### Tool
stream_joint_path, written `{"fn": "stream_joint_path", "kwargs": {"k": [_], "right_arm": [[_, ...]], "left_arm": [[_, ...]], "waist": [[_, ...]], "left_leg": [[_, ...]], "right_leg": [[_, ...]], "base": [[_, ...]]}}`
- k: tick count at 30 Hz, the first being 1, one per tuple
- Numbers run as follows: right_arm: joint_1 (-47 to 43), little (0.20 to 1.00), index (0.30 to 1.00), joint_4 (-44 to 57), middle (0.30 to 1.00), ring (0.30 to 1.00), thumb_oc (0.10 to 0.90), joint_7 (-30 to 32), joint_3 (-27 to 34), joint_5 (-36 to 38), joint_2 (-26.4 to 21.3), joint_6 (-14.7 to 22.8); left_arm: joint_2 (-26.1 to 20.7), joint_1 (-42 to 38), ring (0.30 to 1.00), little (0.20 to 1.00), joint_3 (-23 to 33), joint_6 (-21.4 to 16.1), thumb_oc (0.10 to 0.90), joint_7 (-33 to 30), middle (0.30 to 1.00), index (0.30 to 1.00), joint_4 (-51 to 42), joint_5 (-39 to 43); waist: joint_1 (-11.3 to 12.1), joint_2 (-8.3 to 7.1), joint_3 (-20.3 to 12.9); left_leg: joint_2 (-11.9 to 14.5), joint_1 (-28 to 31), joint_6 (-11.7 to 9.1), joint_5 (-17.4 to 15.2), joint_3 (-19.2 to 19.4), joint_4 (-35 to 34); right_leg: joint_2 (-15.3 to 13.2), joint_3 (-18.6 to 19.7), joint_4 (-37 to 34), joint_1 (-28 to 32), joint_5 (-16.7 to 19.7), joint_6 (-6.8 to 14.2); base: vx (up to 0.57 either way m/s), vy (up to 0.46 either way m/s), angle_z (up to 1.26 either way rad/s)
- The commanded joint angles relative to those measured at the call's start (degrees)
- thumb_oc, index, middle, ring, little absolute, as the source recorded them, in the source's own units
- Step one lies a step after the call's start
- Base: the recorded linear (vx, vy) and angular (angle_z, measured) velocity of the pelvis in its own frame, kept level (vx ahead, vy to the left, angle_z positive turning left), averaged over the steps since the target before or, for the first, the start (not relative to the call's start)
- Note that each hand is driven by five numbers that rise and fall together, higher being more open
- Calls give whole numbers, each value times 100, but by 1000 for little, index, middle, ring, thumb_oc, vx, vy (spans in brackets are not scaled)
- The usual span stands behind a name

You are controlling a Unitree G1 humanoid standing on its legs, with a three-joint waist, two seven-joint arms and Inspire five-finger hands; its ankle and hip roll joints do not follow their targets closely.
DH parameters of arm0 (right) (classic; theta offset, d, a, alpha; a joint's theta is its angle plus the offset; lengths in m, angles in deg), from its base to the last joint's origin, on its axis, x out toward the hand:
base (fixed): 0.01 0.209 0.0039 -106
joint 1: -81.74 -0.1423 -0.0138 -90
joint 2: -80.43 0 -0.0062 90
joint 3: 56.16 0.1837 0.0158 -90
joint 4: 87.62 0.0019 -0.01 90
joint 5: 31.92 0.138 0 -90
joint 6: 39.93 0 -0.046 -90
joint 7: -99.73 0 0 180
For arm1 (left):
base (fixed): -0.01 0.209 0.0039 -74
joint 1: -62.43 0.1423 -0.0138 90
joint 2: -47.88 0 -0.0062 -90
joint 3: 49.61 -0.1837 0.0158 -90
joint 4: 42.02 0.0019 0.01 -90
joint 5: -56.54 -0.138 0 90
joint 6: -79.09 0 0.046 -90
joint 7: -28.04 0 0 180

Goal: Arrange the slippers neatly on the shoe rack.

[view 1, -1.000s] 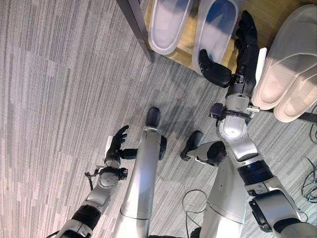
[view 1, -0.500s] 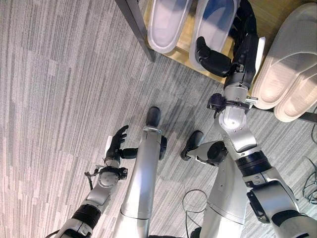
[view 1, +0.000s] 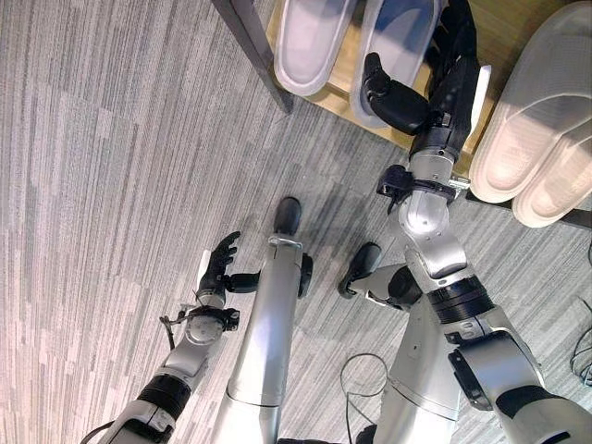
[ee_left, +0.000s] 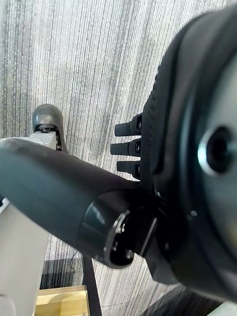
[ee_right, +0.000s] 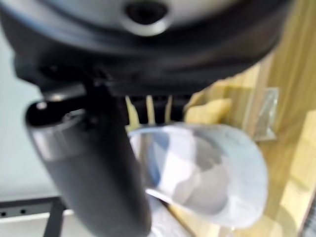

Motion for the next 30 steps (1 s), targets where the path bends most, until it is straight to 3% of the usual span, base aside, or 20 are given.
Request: {"fn": "stream_joint_path", "kwargs": {"k": [1,17,26,30], "right_arm": [[-550,900,900,283,900,900,800,-456,-608,-17,428,207],[-608,900,900,216,900,900,800,-734,-1045,428,752,182],[-460,900,900,475,900,900,800,-600,-819,-286,402,22],[-157,900,900,826,900,900,800,-425,-624,-1030,127,-112]], "left_arm": [[80,102,900,900,-298,-193,800,-130,900,900,-135,78],[54,11,900,900,-364,-145,800,-198,900,900,-88,136],[77,71,900,900,-255,-189,800,-182,900,900,-80,100],[165,52,900,900,-130,-225,800,-195,900,900,-40,55]], "waist": [[284,-12,-228],[366,-16,-229],[345,-86,-339],[238,-199,-671]], "left_leg": [[-13,-23,181,-257,8,-358],[-99,-23,147,-105,-72,-473],[-96,-23,159,-45,-62,-724],[-21,-23,182,91,-41,-1226]], "right_leg": [[246,462,-674,-103,863,443],[173,423,-705,-145,922,489],[177,368,-935,-98,970,511],[306,237,-1501,-24,1078,526]], "base": [[-39,-9,-1],[-4,-1,1],[-7,2,1],[-55,20,3]]}}
